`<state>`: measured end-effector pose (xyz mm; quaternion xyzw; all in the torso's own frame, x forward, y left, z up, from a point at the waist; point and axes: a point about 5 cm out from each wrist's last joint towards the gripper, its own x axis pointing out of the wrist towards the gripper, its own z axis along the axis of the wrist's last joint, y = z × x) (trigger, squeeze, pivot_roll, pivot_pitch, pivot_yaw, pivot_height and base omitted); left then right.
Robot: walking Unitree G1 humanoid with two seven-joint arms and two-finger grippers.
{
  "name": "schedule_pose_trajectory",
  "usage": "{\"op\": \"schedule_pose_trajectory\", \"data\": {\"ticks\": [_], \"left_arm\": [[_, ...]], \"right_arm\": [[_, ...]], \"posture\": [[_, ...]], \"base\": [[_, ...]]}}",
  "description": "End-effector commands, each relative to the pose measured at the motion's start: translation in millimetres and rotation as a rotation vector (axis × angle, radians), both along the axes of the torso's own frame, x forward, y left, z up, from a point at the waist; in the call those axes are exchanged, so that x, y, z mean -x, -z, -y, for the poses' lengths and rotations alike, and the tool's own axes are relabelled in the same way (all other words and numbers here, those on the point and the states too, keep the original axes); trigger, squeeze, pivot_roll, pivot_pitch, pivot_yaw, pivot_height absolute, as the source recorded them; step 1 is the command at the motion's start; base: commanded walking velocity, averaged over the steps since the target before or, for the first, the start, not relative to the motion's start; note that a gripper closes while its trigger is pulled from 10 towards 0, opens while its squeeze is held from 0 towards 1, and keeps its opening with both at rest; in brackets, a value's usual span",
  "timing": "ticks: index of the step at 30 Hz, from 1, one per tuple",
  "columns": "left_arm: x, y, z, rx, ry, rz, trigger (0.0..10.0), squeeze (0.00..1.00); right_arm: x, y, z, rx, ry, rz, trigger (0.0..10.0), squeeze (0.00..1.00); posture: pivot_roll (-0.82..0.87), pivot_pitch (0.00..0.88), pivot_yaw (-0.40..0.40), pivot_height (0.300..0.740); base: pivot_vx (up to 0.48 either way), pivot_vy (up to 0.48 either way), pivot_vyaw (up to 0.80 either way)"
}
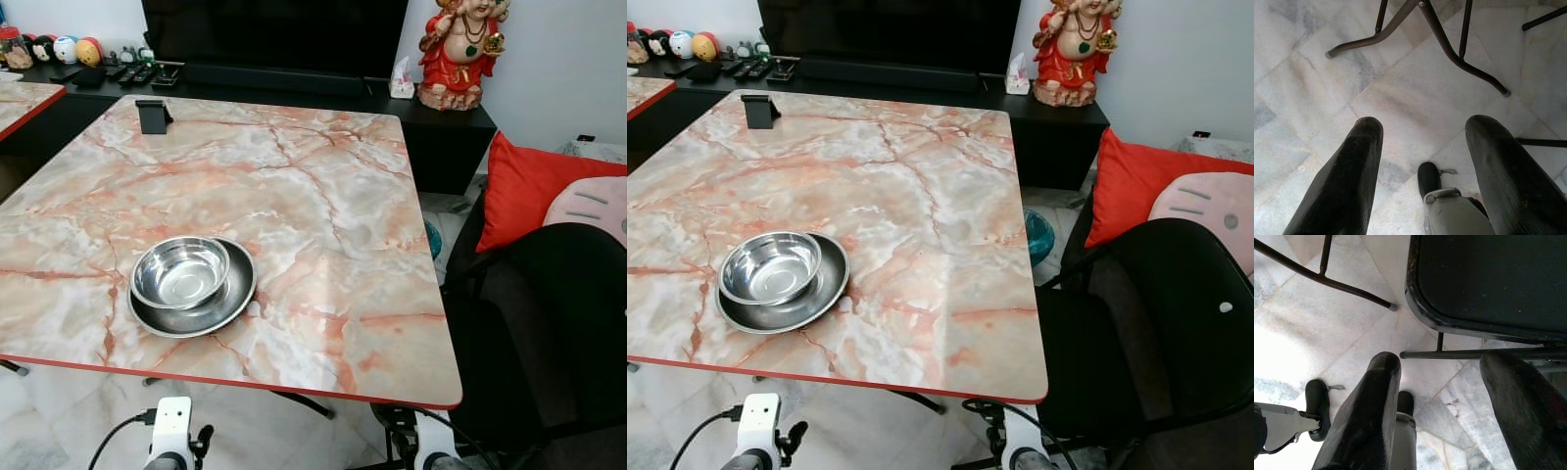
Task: Setting the table
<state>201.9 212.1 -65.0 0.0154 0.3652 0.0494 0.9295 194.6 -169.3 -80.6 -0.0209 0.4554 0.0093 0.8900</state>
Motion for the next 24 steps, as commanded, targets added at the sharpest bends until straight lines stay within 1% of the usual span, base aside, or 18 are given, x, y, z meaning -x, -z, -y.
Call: {"op": "schedule_pose_trajectory", "data": {"ticks": [1, 2, 3, 9, 13, 16, 17, 19, 21, 22, 24], "left_arm": [[17.5, 9.1, -14.3, 0.051, -0.074, -0.1, 10.0, 0.0], [11.5, 6.8, -10.1, 0.055, -0.041, -0.088, 10.0, 0.0], [8.7, 5.7, -8.7, 0.049, -0.024, -0.082, 10.0, 0.0], [8.3, 5.5, -10.5, 0.034, -0.031, -0.094, 10.0, 0.0], [4.2, 3.7, -8.2, 0.027, -0.01, -0.081, 10.0, 0.0], [3.3, 3.0, -8.1, 0.032, -0.016, -0.073, 10.0, 0.0], [3.4, 3.0, -8.7, 0.044, -0.036, -0.07, 10.0, 0.0], [2.6, 2.5, -9.1, 0.047, -0.043, -0.067, 10.0, 0.0], [-0.8, 0.6, -8.9, 0.046, -0.038, -0.056, 10.0, 0.0], [-0.8, 0.6, -8.9, 0.046, -0.038, -0.056, 10.0, 0.0], [-2.9, -0.6, -8.9, 0.037, -0.032, -0.05, 10.0, 0.0]], "right_arm": [[-10.2, -10.5, 29.9, -0.115, 0.138, 0.088, 10.0, 0.0], [-6.5, -8.5, 30.3, -0.118, 0.154, 0.079, 10.0, 0.0], [-4.5, -7.5, 30.5, -0.118, 0.166, 0.077, 10.0, 0.0], [4.9, -2.2, 28.2, -0.135, 0.197, 0.053, 10.0, 0.0], [12.2, 1.8, 26.4, -0.135, 0.206, 0.031, 10.0, 0.0], [12.0, 2.3, 22.3, -0.138, 0.191, 0.029, 10.0, 0.0], [10.4, 1.7, 21.2, -0.139, 0.188, 0.031, 10.0, 0.0], [7.3, 0.0, 20.8, -0.141, 0.186, 0.048, 10.0, 0.0], [2.3, -2.5, 22.5, -0.15, 0.227, 0.062, 10.0, 0.0], [2.3, -2.5, 22.5, -0.15, 0.227, 0.062, 10.0, 0.0], [0.1, -3.5, 22.8, -0.122, 0.18, 0.053, 10.0, 0.0]], "posture": [[-0.1, 0.0, 0.03, 0.719], [-0.12, 0.0, 0.044, 0.719], [-0.13, 0.0, 0.049, 0.719], [-0.12, 0.0, 0.052, 0.719], [-0.09, 0.0, 0.039, 0.719], [-0.08, 0.0, 0.037, 0.719], [-0.08, 0.0, 0.035, 0.719], [-0.08, 0.0, 0.033, 0.719], [-0.08, 0.0, 0.035, 0.719], [-0.08, 0.0, 0.035, 0.719], [-0.09, 0.0, 0.034, 0.719]], "base": [[0.0, 0.0, 0.0], [0.0, 0.0, 0.0], [0.0, 0.0, 0.0], [0.0, 0.0, 0.0], [0.0, 0.0, 0.0], [0.0, 0.0, 0.0], [0.0, 0.0, 0.0], [0.0, 0.0, 0.0], [0.0, 0.0, 0.0], [0.0, 0.0, 0.0], [0.0, 0.0, 0.0]]}}
